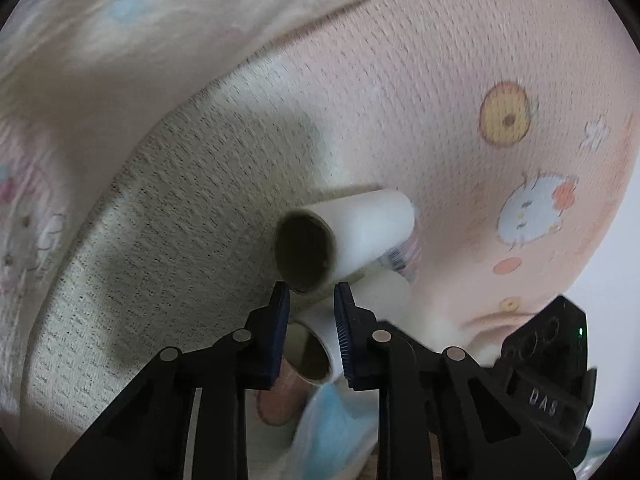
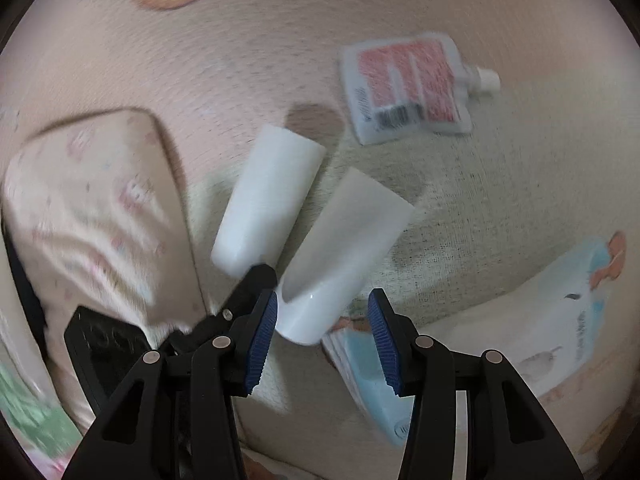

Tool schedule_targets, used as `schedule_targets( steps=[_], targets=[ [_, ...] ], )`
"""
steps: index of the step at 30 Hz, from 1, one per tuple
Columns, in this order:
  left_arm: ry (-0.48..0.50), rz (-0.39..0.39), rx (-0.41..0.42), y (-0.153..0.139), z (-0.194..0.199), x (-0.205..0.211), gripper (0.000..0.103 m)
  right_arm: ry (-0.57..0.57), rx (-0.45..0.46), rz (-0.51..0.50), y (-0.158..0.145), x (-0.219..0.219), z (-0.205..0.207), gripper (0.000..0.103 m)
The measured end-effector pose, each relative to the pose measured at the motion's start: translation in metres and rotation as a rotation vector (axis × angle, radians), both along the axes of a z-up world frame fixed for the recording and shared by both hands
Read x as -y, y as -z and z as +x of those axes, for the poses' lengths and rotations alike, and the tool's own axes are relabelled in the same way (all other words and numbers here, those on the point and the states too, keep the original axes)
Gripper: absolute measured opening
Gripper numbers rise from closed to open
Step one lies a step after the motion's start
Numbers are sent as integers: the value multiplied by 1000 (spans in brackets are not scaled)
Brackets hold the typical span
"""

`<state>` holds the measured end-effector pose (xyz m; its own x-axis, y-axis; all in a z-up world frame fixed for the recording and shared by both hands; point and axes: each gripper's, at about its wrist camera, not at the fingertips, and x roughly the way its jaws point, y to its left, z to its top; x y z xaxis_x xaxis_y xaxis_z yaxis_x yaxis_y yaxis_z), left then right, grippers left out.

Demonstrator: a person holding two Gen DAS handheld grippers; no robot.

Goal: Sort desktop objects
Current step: 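Close the right gripper on a second white roll, then lift the second roll upright and carry it to the cardboard box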

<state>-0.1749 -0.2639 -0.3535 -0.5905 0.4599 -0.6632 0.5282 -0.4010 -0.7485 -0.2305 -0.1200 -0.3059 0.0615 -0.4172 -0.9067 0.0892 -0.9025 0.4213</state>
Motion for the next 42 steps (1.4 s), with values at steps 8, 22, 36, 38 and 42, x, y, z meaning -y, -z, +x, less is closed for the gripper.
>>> schedule_targets(
  steps=[8, 22, 36, 38, 42],
  targets=[
    [19, 42, 2, 4, 1, -1, 26, 74, 14, -34, 12, -9, -9, 45],
    [49, 52, -88, -11, 9, 1, 30, -71, -107, -38, -21, 2, -16, 41],
    [241, 167, -202, -24, 11, -28, 58, -84, -223, -81, -55, -55, 17, 41],
    [248, 190, -219, -24, 14, -30, 61, -75, -219, -72, -55, -72, 22, 41],
    [272, 193, -210, -26, 23, -41, 61, -51, -215, -63, -56, -94, 32, 41]
  ],
)
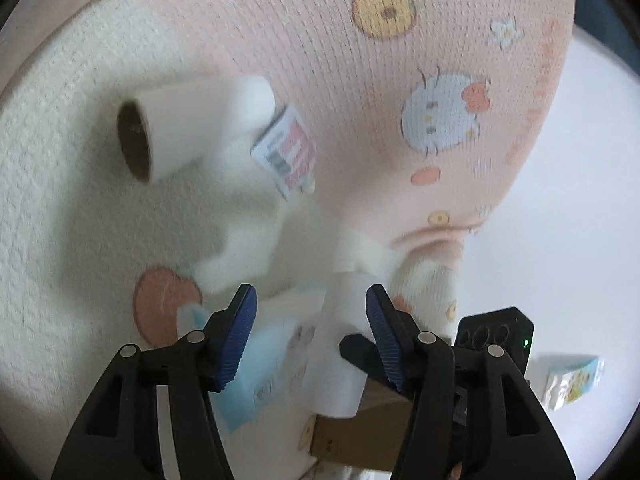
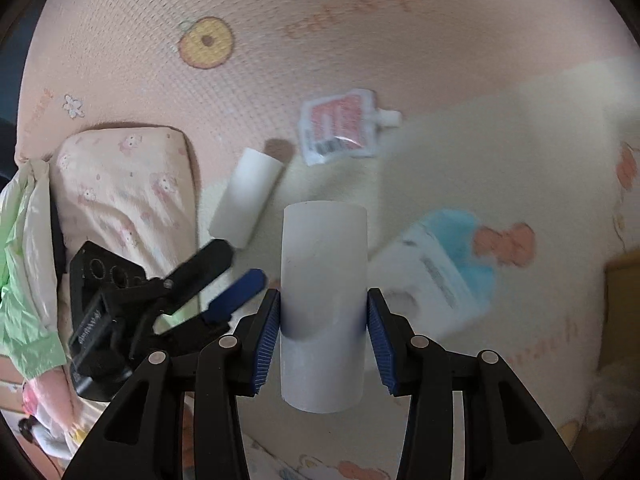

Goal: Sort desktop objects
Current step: 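Lift the second roll upright and carry it to the cardboard box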

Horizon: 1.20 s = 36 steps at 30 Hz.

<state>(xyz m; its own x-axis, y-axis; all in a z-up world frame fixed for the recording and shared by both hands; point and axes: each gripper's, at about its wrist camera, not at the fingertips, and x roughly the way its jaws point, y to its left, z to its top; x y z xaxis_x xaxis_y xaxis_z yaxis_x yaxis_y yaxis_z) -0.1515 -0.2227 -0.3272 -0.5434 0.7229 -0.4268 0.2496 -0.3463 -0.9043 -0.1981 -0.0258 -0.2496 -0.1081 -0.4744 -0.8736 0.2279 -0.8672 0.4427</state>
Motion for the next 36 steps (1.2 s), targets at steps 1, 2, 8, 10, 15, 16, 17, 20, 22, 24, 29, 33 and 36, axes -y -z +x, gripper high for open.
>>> schedule_targets(
  steps=[1, 2, 8, 10, 15, 16, 17, 20, 22, 24, 29, 33, 36],
  targets=[
    [16, -4, 1, -2, 0, -6, 61, -1, -8, 7, 0, -1, 3, 41],
    [32, -5, -3, -2, 2, -11, 61, -7, -22, 18, -2, -3, 7, 41],
    [111, -9, -30, -9, 11, -44, 61, -101, -109, 120, -5, 13, 41, 41],
    [118, -6, -8, -6, 15, -50, 61, -133, -139, 140, -6, 13, 52, 41],
    [153, -38, -18, -14, 31, -61, 59, -212, -188, 166, -9, 7, 79, 41],
    [154, -61, -27, -17, 34, -64, 57, -220, -195, 163, -10, 6, 83, 41],
    [152, -85, -26, -19, 37, -65, 49, -224, -207, 171, -12, 4, 87, 41],
    [129, -114, -13, -24, 45, -71, 48, -229, -226, 181, -15, -1, 94, 41],
    [127, -124, -20, -29, 46, -76, 48, -219, -229, 169, -18, -8, 96, 41],
    [128, -135, -22, -36, 48, -80, 48, -211, -238, 156, -23, -15, 100, 41],
    [168, -181, -64, -69, 44, -100, 48, -190, -302, 121, -45, -36, 110, 41],
    [236, -270, -143, -111, 38, -127, 48, -146, -384, 88, -73, -63, 118, 41],
    [283, -320, -208, -141, 32, -150, 48, -104, -465, 68, -93, -87, 124, 41]
  ],
)
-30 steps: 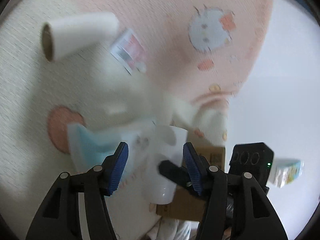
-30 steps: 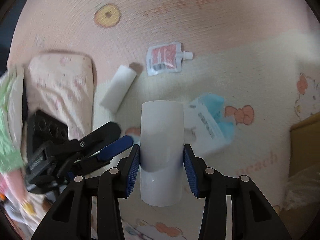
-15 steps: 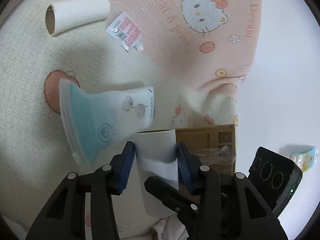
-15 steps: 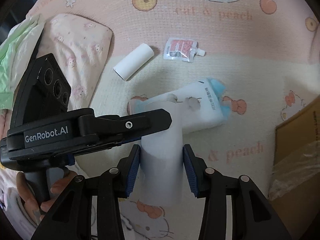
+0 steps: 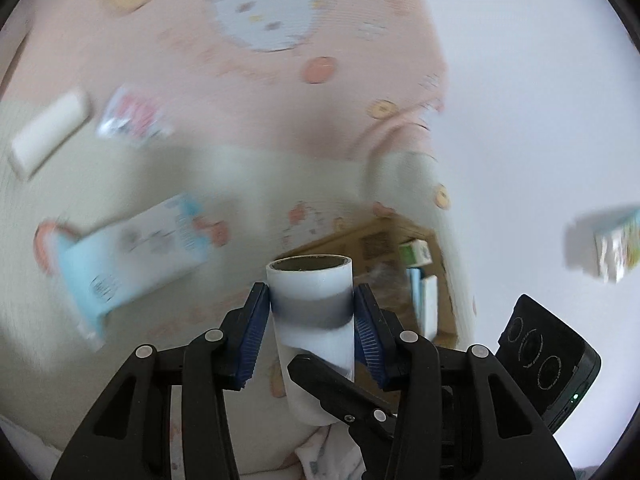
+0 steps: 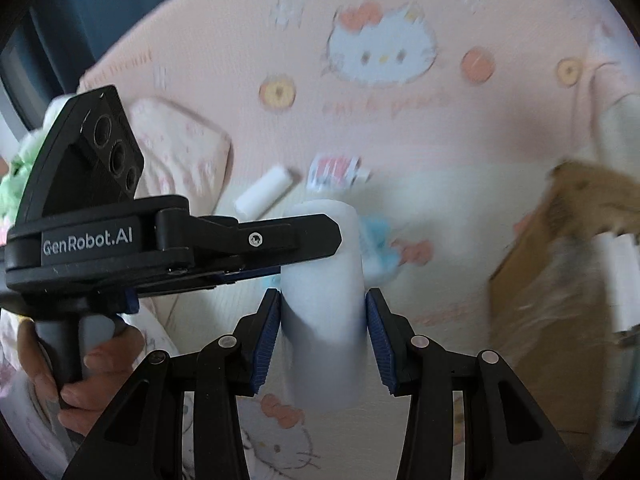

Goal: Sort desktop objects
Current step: 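Lift the second roll upright and carry it to the cardboard box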

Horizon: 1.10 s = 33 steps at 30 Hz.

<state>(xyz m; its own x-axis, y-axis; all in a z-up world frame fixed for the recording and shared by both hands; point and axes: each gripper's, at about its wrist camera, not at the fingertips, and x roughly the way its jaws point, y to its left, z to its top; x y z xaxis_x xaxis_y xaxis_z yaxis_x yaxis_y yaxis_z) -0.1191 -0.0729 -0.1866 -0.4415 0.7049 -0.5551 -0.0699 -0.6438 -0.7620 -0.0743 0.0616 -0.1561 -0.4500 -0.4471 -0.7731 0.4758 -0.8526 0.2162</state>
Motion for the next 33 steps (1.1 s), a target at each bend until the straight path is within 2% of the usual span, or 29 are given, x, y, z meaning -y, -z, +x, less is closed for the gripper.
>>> schedule_targets(
  steps=[6, 10, 14, 18, 27, 33],
  targets=[
    [85, -82, -121, -57, -9, -50, 48, 67, -111, -46, -34, -48, 7, 41],
    [138, -111, -163, -82, -12, -78, 48, 106, -168, -72, -53, -74, 12, 41],
    [181, -176, -212, -101, -13, -106, 47, 134, -193, -86, -64, -97, 17, 41],
    [222, -186, -214, -111, -19, -130, 47, 154, -188, -110, -70, -125, 23, 41],
    [319, -238, -254, -126, -24, -191, 47, 202, -211, -76, -84, -173, 18, 41],
    [323, -246, -229, -119, -35, -215, 47, 202, -184, -80, -84, -201, 3, 41]
  ],
)
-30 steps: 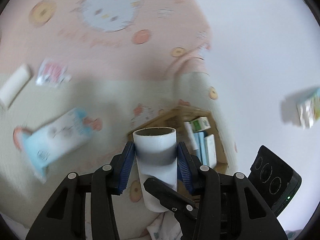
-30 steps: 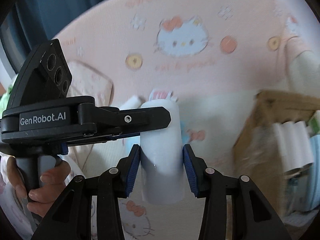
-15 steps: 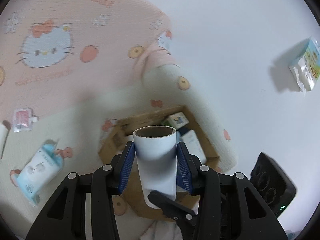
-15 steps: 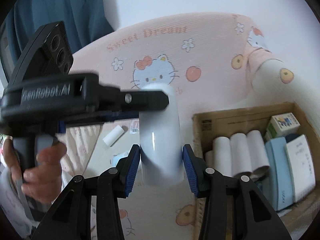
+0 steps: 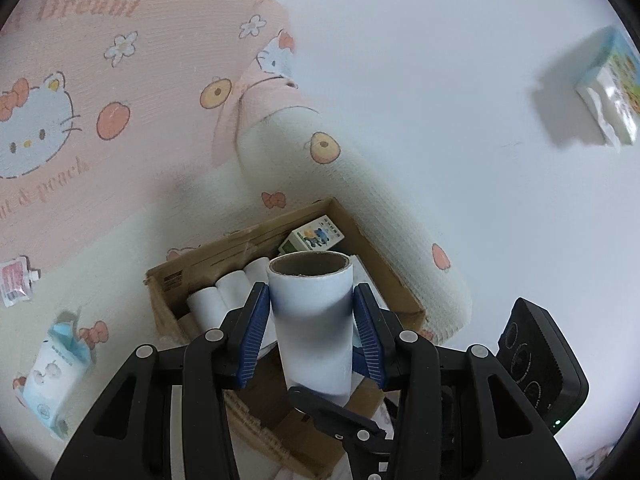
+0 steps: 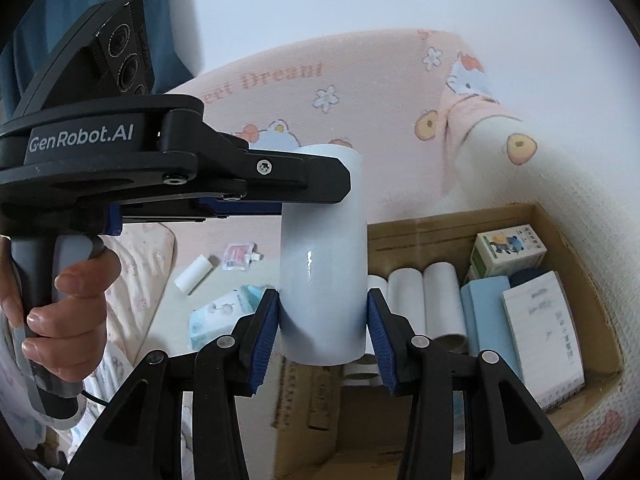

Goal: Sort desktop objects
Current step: 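Lift the second roll upright and carry it to the cardboard box, then lower the roll into the box and open the right gripper while the left gripper releases its roll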

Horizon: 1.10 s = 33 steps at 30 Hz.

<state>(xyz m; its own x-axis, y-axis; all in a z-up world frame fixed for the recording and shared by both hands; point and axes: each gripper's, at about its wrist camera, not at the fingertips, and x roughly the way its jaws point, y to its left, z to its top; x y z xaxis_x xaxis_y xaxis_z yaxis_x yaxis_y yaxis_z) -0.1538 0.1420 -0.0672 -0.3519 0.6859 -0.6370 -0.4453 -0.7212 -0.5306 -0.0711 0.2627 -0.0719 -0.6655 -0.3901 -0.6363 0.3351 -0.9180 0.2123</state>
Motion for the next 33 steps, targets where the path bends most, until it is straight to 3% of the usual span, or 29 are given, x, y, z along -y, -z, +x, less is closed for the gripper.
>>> schedule_targets(
  steps=[5, 16, 25, 33],
  targets=[
    [-6, 31, 89, 16, -21, -17, 47, 17, 76, 14, 6, -14, -24, 41],
    [-11, -50, 162, 46, -57, -50, 47, 2, 285, -21, 40, -38, -75, 41],
    [-26, -58, 270, 83, -76, -54, 47, 15, 396, 71, 66, -36, -103, 41],
    [-15, -59, 286, 90, -72, -56, 47, 82, 435, 165, 72, -36, -112, 41]
  ],
)
